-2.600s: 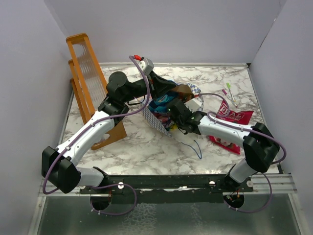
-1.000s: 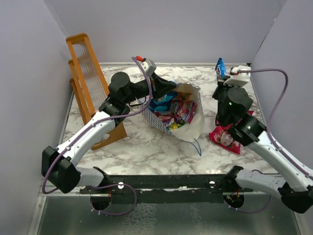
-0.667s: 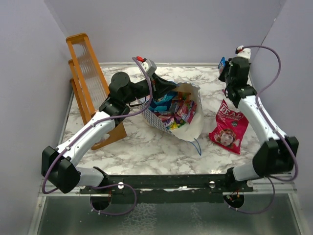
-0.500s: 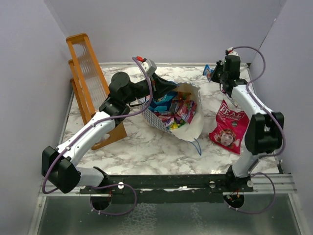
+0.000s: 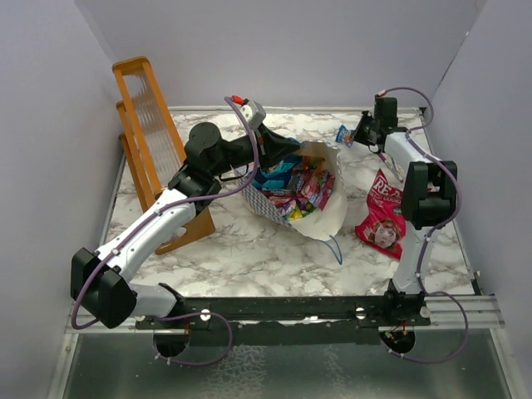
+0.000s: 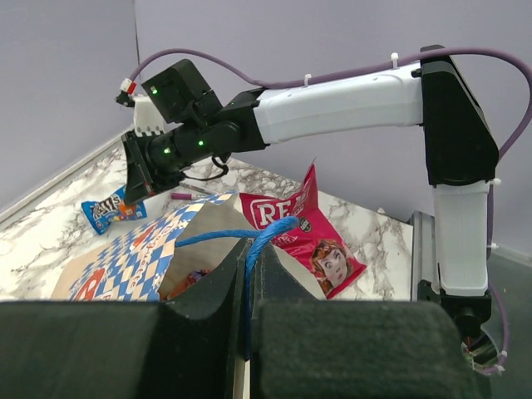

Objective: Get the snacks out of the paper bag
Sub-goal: Place the snack at the center of the board.

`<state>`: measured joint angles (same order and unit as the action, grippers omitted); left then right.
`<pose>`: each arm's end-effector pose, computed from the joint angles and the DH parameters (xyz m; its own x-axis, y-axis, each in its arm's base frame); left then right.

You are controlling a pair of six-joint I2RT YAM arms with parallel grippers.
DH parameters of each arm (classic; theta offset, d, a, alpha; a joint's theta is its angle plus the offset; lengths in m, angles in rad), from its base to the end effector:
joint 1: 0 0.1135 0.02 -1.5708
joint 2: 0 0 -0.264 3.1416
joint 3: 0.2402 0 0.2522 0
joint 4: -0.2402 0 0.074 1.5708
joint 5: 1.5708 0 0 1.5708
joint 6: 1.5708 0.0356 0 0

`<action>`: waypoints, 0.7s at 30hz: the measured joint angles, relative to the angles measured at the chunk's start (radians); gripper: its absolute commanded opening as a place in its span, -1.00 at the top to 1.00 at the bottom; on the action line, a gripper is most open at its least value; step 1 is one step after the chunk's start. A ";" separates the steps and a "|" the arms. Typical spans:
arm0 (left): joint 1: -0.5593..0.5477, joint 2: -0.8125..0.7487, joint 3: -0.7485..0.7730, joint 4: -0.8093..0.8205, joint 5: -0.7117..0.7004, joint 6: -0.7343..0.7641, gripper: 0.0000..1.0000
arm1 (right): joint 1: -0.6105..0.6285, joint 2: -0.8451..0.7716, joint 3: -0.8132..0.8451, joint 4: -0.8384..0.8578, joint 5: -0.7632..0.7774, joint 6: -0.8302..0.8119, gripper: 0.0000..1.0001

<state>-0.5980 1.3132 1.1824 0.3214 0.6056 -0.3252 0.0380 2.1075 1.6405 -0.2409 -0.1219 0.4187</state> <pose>0.2405 -0.1884 0.4159 -0.1471 -0.2176 -0.9649 0.9264 0.3116 -0.2115 0.4833 0.0227 0.2126 -0.6465 0.3793 -0.6620 0.1454 0.9130 0.3811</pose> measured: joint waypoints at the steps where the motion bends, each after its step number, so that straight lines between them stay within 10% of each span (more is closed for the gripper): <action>1: 0.000 0.000 0.000 0.000 0.000 -0.001 1.00 | -0.004 0.000 -0.006 0.001 -0.001 0.000 0.71; 12: 0.000 0.014 0.000 0.027 0.011 -0.040 1.00 | -0.020 -0.117 -0.096 -0.068 -0.003 -0.016 0.22; 21: 0.000 0.014 0.000 0.043 0.014 -0.052 1.00 | -0.019 -0.740 -0.454 -0.053 -0.065 -0.021 0.13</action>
<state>-0.5983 1.3270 1.1824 0.3649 0.6193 -0.3771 0.0185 1.3670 1.1862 -0.2943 -0.1867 0.3973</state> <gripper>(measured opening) 0.019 0.439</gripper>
